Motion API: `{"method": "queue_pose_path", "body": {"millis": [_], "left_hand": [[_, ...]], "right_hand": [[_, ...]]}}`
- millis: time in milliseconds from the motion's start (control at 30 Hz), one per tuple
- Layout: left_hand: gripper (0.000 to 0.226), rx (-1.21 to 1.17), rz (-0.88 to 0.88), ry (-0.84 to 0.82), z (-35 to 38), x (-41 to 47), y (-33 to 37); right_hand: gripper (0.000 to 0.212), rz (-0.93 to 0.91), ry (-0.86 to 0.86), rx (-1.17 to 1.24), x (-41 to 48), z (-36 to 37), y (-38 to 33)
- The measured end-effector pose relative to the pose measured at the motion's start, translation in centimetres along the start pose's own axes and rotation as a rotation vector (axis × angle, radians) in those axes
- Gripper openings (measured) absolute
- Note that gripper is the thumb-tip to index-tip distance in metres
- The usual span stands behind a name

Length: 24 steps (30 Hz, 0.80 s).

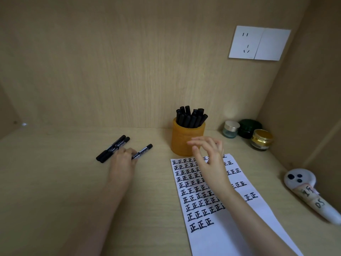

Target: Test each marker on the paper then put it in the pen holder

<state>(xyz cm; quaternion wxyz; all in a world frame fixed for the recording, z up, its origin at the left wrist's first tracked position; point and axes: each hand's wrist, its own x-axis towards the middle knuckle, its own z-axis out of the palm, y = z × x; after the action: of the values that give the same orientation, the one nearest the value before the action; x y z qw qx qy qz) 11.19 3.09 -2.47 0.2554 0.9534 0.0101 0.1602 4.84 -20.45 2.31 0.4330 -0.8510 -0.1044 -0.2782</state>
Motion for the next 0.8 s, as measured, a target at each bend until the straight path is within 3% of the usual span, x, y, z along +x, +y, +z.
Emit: {"method": "queue_pose_path", "body": {"millis": [167, 233, 300, 367, 467, 600, 800], "left_hand": [[0.018, -0.300, 0.017, 0.030, -1.4, -2.2, 1.6], [0.016, -0.478, 0.049, -0.032, -2.4, -3.8, 3.4], [0.018, -0.573, 0.116, -0.156, -3.5, -5.8, 5.4], [0.021, -0.578, 0.214, -0.265, -3.9, -7.8, 6.9], [0.017, -0.528, 0.306, -0.323, -3.1, -9.8, 7.6], [0.010, -0.537, 0.252, -0.340, -2.3, -11.5, 7.8], [0.024, -0.557, 0.243, -0.365, -3.2, -13.1, 8.6]], "right_hand": [[0.016, 0.116, -0.070, 0.067, -2.2, 0.0, -0.5], [0.016, 0.256, -0.148, 0.207, -2.8, 0.0, -1.1], [0.031, 0.389, -0.238, 0.399, -3.2, 0.2, -1.9], [0.039, 0.444, -0.256, 0.536, -3.6, 0.4, -2.5], [0.031, 0.434, -0.211, 0.592, -4.0, 0.4, -3.1], [0.024, 0.435, -0.212, 0.607, -4.8, -0.1, -3.2], [0.022, 0.426, -0.280, 0.614, -6.4, -1.0, -3.4]]}}
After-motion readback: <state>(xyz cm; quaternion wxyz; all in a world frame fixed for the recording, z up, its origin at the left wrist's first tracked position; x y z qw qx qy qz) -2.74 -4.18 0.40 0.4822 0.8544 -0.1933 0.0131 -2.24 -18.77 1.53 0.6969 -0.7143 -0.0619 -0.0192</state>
